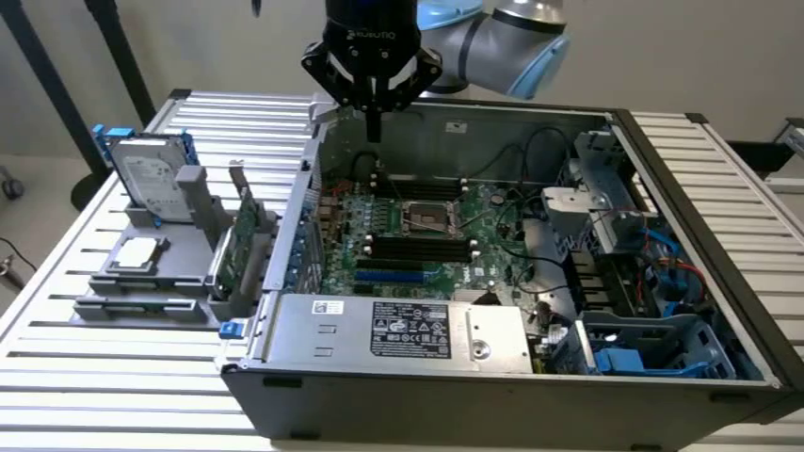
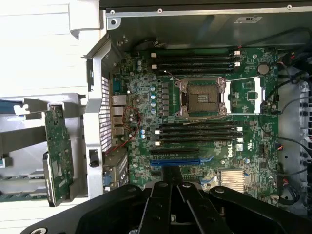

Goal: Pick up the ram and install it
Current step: 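Reach for the ram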

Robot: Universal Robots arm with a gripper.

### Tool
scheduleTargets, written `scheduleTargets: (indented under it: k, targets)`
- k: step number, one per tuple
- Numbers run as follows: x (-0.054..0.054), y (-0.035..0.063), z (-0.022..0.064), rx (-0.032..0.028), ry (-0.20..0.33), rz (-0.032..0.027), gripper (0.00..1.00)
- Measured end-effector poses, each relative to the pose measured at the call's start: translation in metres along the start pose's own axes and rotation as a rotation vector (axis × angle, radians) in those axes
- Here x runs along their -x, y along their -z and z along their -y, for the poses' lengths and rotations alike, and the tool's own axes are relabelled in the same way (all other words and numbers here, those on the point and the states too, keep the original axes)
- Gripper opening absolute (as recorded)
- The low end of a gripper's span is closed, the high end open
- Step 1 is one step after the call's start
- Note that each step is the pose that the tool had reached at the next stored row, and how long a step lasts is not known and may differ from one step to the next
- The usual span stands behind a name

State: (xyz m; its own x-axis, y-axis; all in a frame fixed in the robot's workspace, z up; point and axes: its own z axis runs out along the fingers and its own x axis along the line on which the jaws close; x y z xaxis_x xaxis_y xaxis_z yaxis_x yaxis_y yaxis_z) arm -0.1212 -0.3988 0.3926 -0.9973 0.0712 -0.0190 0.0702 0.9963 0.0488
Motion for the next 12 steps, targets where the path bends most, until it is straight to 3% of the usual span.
scheduleTargets:
  k: [3, 12]
  targets:
    - [-0.002, 0.0003, 0.0013, -0.0004, 0.0, -0.0003, 0.11]
    - [-0.04, 0.0004, 0.0131, 0.0, 0.0, 0.0, 0.11]
